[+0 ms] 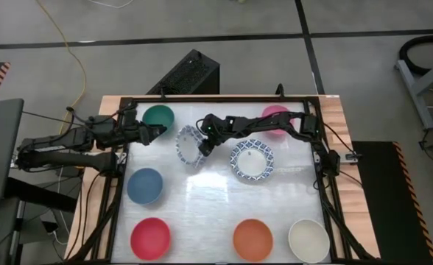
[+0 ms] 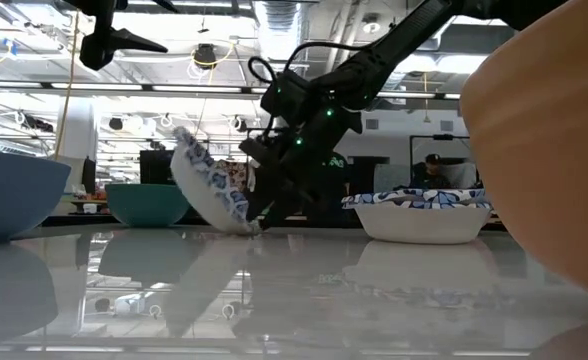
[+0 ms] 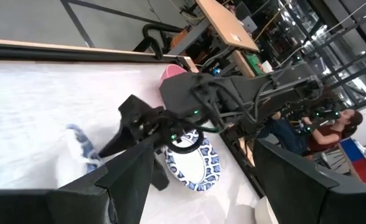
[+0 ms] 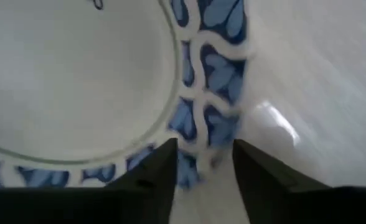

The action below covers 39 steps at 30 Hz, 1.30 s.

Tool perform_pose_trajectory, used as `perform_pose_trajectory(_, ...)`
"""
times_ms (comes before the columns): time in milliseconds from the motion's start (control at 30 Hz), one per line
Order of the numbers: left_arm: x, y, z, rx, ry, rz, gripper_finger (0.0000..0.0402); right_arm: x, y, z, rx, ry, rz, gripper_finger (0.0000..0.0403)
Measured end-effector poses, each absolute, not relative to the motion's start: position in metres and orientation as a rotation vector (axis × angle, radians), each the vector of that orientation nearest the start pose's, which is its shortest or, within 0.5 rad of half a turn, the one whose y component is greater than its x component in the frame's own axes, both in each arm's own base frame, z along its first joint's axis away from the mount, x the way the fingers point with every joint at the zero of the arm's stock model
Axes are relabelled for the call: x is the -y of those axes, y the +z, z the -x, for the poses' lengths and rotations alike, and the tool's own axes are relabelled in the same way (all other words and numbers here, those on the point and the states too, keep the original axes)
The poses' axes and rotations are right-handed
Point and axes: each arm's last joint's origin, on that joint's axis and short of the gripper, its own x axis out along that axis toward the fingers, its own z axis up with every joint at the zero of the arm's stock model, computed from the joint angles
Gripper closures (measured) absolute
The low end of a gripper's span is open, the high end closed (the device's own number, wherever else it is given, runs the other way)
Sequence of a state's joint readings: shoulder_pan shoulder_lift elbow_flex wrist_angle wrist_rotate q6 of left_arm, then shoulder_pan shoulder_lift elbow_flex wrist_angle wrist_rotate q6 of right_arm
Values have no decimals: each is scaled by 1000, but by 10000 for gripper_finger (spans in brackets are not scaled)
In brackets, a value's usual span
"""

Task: Nest bowls inside each other
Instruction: Stack the left white and blue bowl on top of the other right white and blue bowl

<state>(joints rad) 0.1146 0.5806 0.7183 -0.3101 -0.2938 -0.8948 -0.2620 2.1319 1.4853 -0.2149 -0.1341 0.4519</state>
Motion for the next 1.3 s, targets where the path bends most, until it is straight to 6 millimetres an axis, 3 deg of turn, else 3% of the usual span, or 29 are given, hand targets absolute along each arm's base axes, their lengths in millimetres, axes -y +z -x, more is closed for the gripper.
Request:
perform_pose_trajectory(267, -23, 325, -126, 20, 456, 864, 139, 112, 154, -440, -825, -264, -631, 388)
perform_pose_trajectory(567, -23, 325, -126, 20, 455, 865, 139, 113, 173, -431, -833, -269, -692, 398)
perform_pose_trajectory(733, -23, 325, -126, 19, 455, 861, 139, 126, 203, -414, -823, -253, -748, 400)
perform_pose_trajectory(900, -23, 325, -126, 20, 455, 861, 139, 138, 242, -386, -818, -214, -757, 400)
perform_pose_trajectory(1100, -23, 325, -126, 19, 454, 860, 139, 155, 292, -328, -854, -199, -758, 401)
perform_pose_trajectory(1300, -23, 325, -126, 17, 454, 859, 139, 143, 327, -273, -958, -235, -807, 401)
